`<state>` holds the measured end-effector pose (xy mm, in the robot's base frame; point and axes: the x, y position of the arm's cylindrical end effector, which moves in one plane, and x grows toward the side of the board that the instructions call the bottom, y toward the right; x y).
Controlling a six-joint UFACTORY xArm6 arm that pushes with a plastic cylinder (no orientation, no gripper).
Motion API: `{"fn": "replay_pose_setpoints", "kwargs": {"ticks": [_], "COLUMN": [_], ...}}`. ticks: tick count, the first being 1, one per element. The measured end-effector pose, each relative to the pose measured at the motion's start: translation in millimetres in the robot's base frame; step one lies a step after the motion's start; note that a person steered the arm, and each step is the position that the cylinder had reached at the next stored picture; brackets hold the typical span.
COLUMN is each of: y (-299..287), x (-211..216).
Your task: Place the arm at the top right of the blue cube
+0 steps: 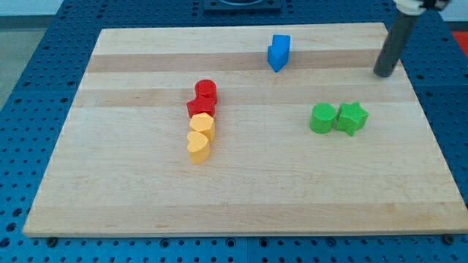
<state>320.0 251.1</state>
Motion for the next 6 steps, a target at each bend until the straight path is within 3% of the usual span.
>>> {"fn": "replay_pose_setpoints", "kwargs": {"ticks": [3,6], "y": [-75.1,-173.7], "x": [-104.7,-112.0]}}
